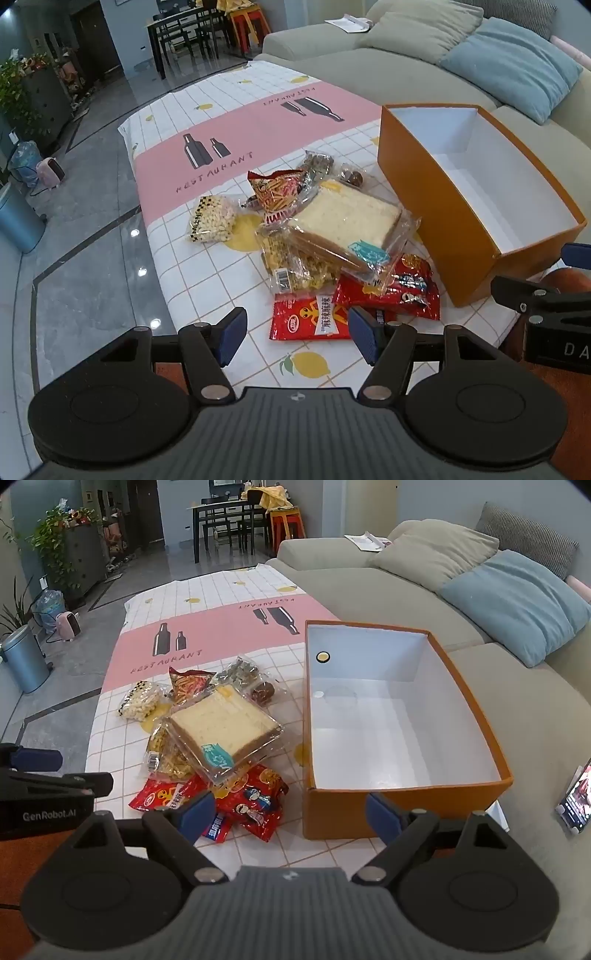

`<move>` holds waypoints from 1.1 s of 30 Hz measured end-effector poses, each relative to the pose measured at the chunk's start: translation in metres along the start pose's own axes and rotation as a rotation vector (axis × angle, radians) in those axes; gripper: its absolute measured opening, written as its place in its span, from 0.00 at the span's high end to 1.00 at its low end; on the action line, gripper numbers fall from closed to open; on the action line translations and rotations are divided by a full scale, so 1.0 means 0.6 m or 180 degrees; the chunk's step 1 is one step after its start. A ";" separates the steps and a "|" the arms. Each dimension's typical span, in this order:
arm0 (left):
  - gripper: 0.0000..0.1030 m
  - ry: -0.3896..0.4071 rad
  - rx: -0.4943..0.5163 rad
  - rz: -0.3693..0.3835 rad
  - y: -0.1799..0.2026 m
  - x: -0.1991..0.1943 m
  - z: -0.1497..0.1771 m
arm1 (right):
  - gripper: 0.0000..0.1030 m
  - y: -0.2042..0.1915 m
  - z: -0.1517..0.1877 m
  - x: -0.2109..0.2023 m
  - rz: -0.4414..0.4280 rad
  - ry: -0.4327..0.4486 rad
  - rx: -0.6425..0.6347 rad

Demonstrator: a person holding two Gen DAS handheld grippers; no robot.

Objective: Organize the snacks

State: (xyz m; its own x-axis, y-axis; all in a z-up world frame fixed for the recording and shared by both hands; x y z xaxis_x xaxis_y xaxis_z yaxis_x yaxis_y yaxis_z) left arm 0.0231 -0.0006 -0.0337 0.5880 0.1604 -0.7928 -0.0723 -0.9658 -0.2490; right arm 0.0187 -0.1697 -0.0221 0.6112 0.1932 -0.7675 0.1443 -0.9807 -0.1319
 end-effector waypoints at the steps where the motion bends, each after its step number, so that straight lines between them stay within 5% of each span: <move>1: 0.28 -0.0009 -0.0018 0.0005 0.001 0.000 0.000 | 0.16 0.000 0.000 -0.001 -0.0001 -0.0004 0.0000; 33: 0.28 -0.0127 -0.0123 0.0157 0.000 0.009 0.018 | 0.16 -0.019 0.011 0.013 -0.0088 -0.0201 -0.0118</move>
State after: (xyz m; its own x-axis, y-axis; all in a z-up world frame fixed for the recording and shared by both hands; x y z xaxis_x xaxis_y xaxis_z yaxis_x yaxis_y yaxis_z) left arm 0.0175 0.0022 -0.0437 0.5520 0.1195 -0.8253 -0.0690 -0.9798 -0.1880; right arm 0.0167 -0.1573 -0.0305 0.5565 0.2167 -0.8021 0.1898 -0.9730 -0.1313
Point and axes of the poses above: each gripper's, at about its wrist camera, not at the fingertips, and x roughly the way its jaws point, y to its right, z to its underside, the point moved 4 cm from there along x, roughly the way its jaws point, and after that the axes turned 7 degrees about -z, right-handed, at the moved point
